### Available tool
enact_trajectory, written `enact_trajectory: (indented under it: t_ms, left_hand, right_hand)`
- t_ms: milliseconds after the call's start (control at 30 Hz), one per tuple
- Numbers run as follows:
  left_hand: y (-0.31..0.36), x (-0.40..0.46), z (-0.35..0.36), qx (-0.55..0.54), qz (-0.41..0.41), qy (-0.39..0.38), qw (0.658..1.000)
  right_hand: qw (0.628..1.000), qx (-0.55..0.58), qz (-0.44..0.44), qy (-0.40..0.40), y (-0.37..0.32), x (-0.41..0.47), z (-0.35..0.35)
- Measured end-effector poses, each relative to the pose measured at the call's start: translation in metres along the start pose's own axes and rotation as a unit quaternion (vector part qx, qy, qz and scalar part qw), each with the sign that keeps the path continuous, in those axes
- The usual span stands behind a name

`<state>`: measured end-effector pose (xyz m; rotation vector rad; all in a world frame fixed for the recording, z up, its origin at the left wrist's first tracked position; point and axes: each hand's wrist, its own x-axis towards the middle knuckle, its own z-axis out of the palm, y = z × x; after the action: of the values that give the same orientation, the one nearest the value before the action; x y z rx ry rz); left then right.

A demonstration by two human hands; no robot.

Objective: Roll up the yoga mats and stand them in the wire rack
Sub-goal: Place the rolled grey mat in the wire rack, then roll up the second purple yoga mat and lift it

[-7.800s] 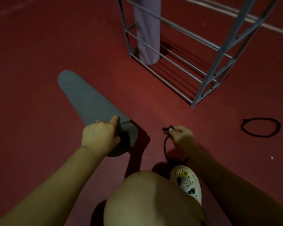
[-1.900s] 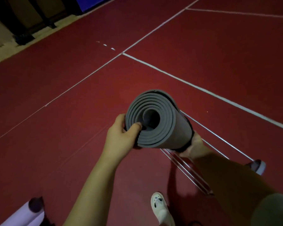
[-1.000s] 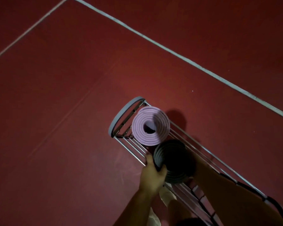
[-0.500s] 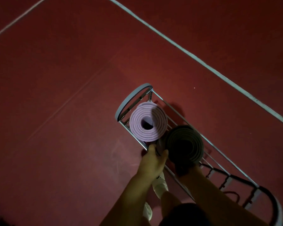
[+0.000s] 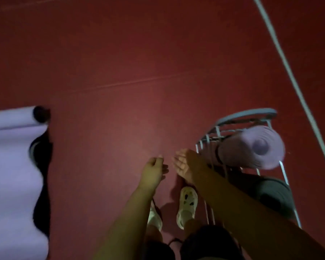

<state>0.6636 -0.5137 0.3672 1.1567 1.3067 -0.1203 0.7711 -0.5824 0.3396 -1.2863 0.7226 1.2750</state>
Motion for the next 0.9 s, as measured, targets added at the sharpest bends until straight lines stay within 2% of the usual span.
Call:
enact_trajectory:
  t_ms: [67, 133, 267, 400, 500, 667, 767, 900]
  left_hand:
    - [-0.011, -0.001, -0.044, -0.066, -0.017, 0.037, 0.997]
    - [-0.028, -0.003, -0.090, -0.133, -0.032, 0.067, 0.988]
    - [-0.095, -0.018, -0.206, -0.276, -0.066, 0.161, 0.945]
    - [-0.171, -0.035, -0.328, -0.392, -0.085, 0.238, 0.885]
    - [-0.229, -0.037, -0.428, -0.485, -0.090, 0.276, 0.825]
    - [-0.334, 0.004, -0.583, -0.588, -0.122, 0.325, 0.731]
    - [-0.402, 0.044, -0.641, -0.590, -0.161, 0.343, 0.713]
    - [-0.503, 0.104, -0.684, -0.536, -0.217, 0.369, 0.728]
  right_hand:
    - [0.999, -0.050, 0.014, 0.011, 0.015, -0.004, 0.048]
    - [0.989, -0.141, 0.030, -0.013, 0.033, -0.006, 0.099]
    - [0.952, -0.301, 0.033, -0.049, 0.111, -0.002, 0.205]
    - [0.904, -0.414, 0.026, -0.105, 0.222, -0.002, 0.310]
    - [0.871, -0.475, 0.039, -0.122, 0.320, 0.007, 0.384]
    - [0.867, -0.481, 0.059, -0.118, 0.481, 0.072, 0.491]
    - [0.849, -0.511, 0.084, -0.108, 0.556, 0.126, 0.525]
    - [0.796, -0.591, 0.082, -0.107, 0.641, 0.222, 0.542]
